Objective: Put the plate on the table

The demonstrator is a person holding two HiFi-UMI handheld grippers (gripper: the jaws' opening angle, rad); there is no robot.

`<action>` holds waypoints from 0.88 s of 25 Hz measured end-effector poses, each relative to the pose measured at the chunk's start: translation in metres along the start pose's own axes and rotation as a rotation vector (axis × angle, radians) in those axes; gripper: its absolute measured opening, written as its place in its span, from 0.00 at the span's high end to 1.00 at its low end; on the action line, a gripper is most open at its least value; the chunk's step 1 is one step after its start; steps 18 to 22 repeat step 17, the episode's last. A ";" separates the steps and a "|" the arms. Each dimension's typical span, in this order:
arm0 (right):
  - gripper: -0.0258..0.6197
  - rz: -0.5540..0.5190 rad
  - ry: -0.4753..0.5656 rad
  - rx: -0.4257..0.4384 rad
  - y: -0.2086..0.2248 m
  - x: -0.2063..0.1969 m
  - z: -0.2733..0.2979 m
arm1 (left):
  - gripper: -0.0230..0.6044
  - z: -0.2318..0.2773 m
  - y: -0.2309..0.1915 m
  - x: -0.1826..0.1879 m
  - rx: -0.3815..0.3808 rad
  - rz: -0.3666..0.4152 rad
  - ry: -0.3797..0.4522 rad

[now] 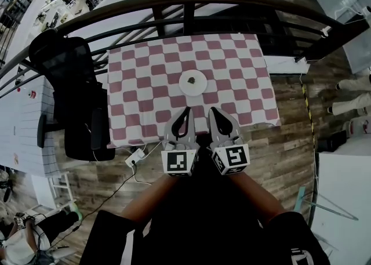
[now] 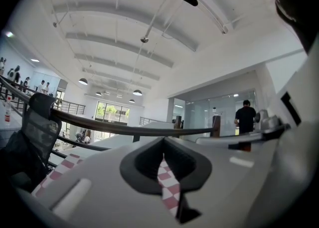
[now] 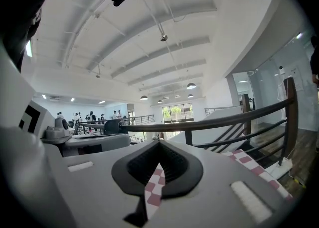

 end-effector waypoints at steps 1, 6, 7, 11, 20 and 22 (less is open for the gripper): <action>0.96 -0.004 -0.002 -0.003 0.000 0.000 -0.001 | 0.95 0.000 0.001 0.001 -0.001 0.000 -0.001; 0.96 -0.008 0.002 -0.005 0.000 -0.001 0.000 | 0.95 0.002 0.003 -0.001 -0.012 0.028 -0.008; 0.96 -0.009 0.001 -0.006 0.000 -0.002 0.000 | 0.95 0.003 0.003 -0.002 -0.014 0.029 -0.007; 0.96 -0.014 0.006 -0.010 0.001 -0.001 0.001 | 0.95 0.006 0.003 -0.003 -0.011 0.008 0.005; 0.96 -0.010 0.011 -0.023 0.010 0.002 0.004 | 0.95 0.014 0.008 -0.003 -0.032 -0.014 -0.023; 0.96 -0.010 0.011 -0.023 0.010 0.002 0.004 | 0.95 0.014 0.008 -0.003 -0.032 -0.014 -0.023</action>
Point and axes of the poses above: the fingertips, and each gripper's own axes: z forward along the fingers, y to its right, x out of its top, the point moved 8 cm from there along -z, backward along the fingers, and after that the axes turned 13 degrees about -x, right-handed, at the moved point
